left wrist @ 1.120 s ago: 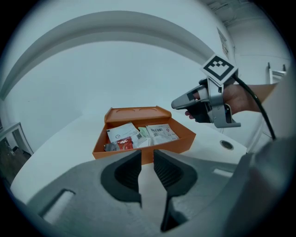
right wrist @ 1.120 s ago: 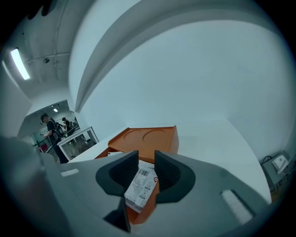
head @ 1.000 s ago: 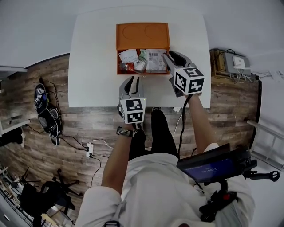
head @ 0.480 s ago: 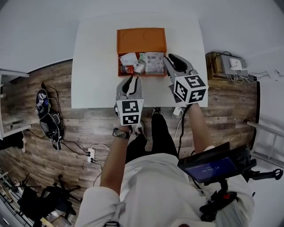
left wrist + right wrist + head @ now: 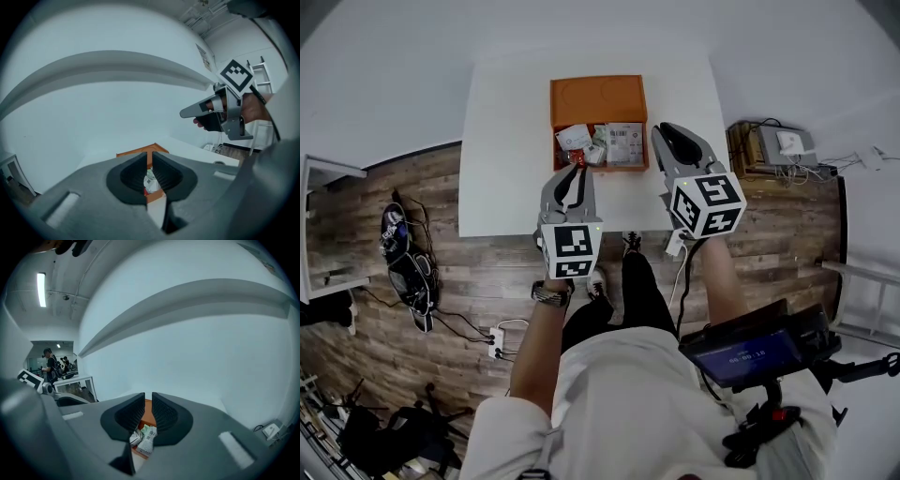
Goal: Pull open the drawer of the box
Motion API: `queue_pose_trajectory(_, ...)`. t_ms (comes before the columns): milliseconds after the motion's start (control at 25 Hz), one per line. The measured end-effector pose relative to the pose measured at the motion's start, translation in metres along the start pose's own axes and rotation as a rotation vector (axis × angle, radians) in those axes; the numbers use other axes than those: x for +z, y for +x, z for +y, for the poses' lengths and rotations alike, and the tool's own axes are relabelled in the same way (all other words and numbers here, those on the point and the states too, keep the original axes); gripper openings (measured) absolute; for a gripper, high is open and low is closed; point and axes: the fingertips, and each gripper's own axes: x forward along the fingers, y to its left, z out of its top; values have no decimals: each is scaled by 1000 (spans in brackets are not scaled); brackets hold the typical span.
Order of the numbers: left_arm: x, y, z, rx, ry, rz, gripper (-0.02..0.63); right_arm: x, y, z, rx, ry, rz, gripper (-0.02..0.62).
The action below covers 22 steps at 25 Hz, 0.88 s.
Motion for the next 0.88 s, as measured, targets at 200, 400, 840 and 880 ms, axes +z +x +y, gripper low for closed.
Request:
queue_pose_trajectory(200,34,-21,12,5,-13,-66,22,20,-21,15,-29,-38,-53,37)
queue_pose_trajectory(400,71,-44,22,6,8,-152,5,36,-39,32,-47,-75,-89,31)
queue_pose_trajectory(840,123,-99,36,-42,83,-264,5,91,-92,63,-134,-139,-205,3)
queue_pose_trajectory(880,128,-102,37,-45,89,-272,5,94,-96,63,-142,-140,-211,3)
